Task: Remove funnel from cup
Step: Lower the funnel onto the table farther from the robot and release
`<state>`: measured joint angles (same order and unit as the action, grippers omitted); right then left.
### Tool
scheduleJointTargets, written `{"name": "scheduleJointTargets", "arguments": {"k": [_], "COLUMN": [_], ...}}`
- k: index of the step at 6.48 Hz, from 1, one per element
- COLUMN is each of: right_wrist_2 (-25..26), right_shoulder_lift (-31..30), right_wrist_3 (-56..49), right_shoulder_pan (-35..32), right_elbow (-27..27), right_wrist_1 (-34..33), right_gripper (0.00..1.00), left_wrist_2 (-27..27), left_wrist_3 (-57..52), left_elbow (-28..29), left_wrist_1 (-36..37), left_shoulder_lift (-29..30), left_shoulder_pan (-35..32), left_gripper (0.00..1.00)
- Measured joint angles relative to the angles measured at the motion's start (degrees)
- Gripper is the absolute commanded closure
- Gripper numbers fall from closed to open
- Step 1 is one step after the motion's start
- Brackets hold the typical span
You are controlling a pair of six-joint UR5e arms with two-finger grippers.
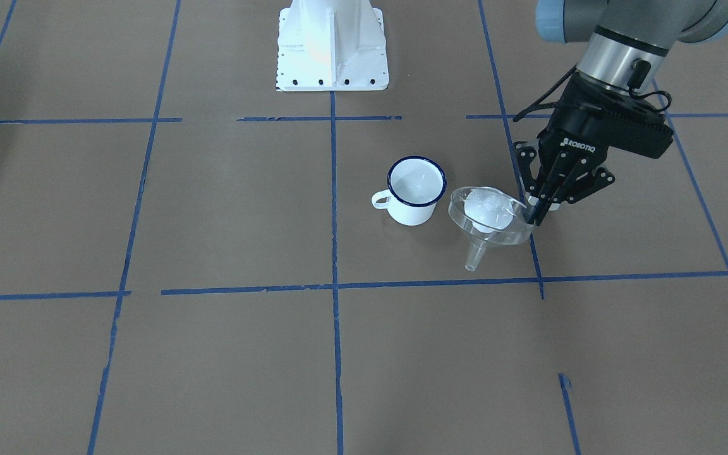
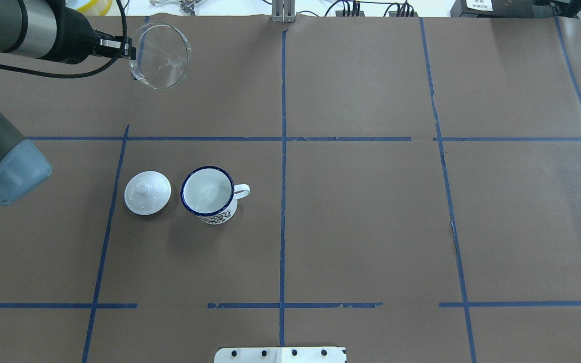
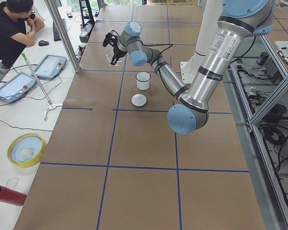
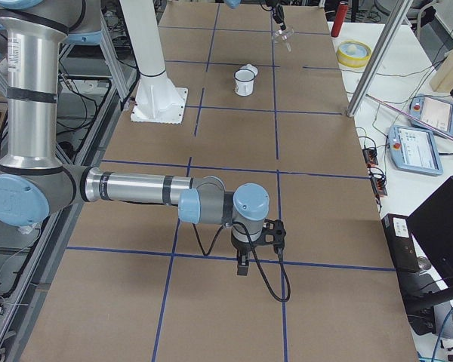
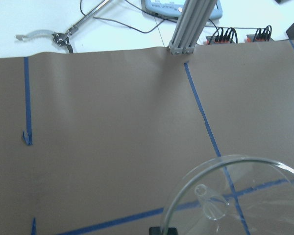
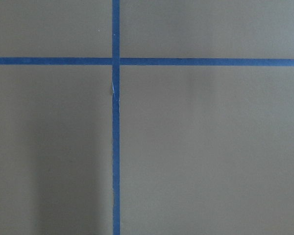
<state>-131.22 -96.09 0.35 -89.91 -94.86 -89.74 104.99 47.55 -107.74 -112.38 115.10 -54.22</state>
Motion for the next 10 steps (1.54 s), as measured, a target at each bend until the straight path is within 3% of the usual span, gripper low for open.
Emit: {"name": "scheduleJointTargets", "arguments": {"k": [5, 8, 10], "right_wrist_2": [0.00, 0.00, 0.00], "right_shoulder_lift": [-0.01, -0.01, 0.01], "right_wrist_3": [0.00, 0.00, 0.00], "right_shoulder_pan": [0.00, 0.00, 0.00], "right_elbow": [-0.05, -0.06, -0.06], "right_wrist_1": [0.00, 0.00, 0.00], "right_gripper": [0.00, 0.00, 0.00], "left_wrist_2": [-28.40, -38.89, -42.74], "left_wrist_3": [-4.32, -4.37, -4.38], "left_elbow": [20.13, 25.68, 28.44], "left_wrist_1": [-26.59, -30.52, -32.72], "left_shoulder_lift": [-2.54, -4.25, -4.50], "left_shoulder_pan": [8.93, 15.08, 17.21], "left_gripper": [1.00, 1.00, 1.00]}}
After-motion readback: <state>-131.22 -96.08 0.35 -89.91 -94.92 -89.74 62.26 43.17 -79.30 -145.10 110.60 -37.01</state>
